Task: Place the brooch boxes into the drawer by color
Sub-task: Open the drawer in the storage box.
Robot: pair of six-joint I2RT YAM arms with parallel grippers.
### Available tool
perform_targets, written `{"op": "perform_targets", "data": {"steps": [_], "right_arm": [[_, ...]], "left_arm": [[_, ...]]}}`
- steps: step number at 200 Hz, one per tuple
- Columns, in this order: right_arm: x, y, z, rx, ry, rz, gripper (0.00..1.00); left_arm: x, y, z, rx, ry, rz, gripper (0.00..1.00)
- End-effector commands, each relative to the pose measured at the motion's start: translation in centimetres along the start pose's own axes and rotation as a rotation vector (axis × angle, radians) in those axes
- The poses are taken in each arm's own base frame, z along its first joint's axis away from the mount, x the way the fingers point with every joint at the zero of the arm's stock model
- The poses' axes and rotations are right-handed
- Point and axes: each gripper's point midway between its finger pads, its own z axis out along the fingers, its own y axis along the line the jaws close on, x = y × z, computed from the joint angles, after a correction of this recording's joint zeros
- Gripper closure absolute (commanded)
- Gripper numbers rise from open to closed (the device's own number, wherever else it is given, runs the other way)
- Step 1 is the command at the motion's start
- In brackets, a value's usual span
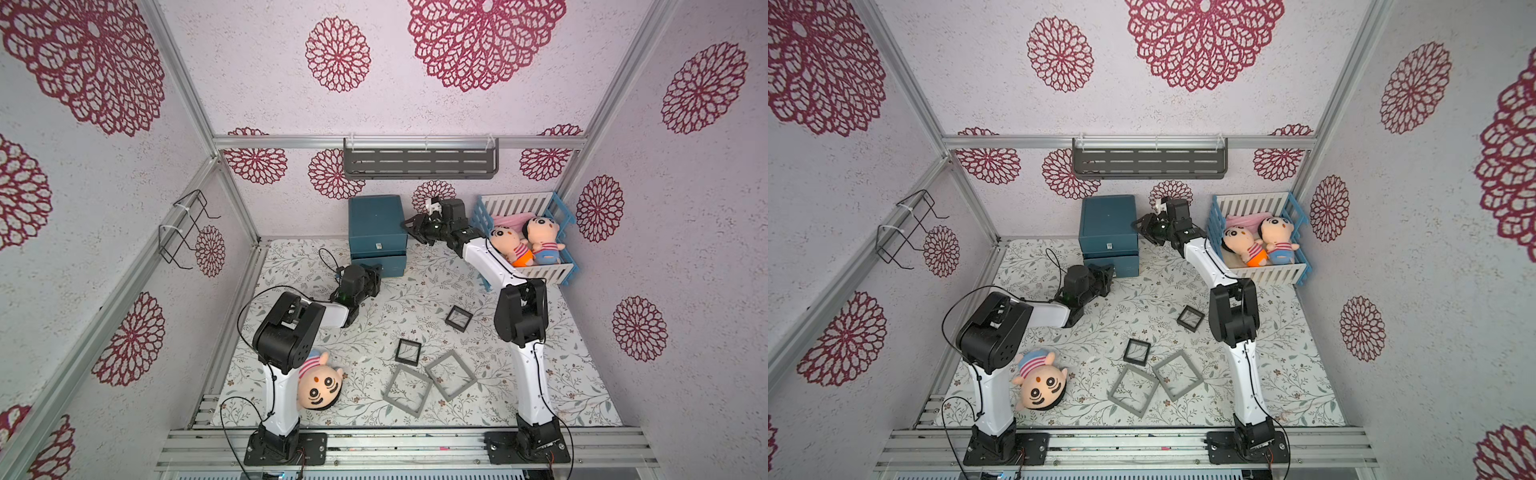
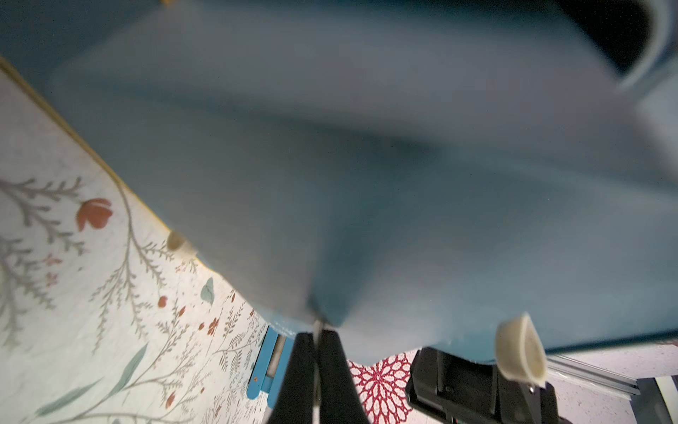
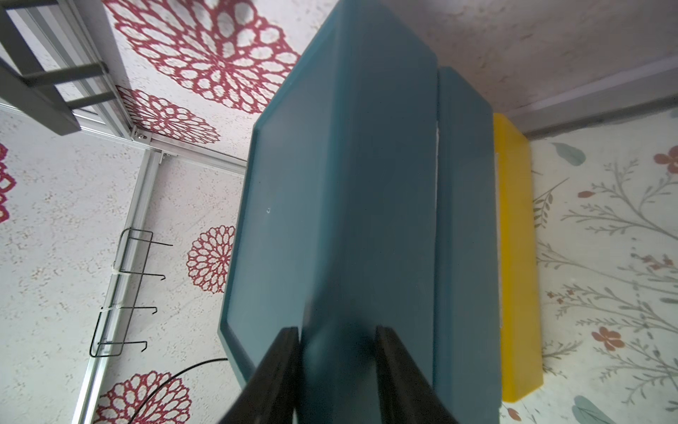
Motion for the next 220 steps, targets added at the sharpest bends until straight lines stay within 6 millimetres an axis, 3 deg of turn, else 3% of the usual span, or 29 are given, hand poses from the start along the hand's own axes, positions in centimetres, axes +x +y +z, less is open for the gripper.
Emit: {"op": "perform_targets", "data": {"steps": [1, 37, 95, 220], "right_arm": [[1.5, -2.5, 0.8, 0.060, 0.059, 0.049, 0.60], [1.6, -2.9, 0.9, 0.067, 0.060, 0.050, 0.60], [1.9, -3.7, 1.1, 0.087, 0.069, 0.048, 0.60], [1.7, -3.7, 1.1, 0.092, 0.063, 0.051, 0.60]], "left_arm": [[3.0, -0.9, -2.0, 0.013, 0.067, 0.006, 1.00], [4.2, 0.9, -4.1, -0.016, 0.086, 0.002, 1.00], [6.1, 2.5, -5.9, -0.044, 0.104, 0.003, 1.00], [6.9, 3.3, -7.9, -0.068, 0.099, -0.010, 1.00]]}}
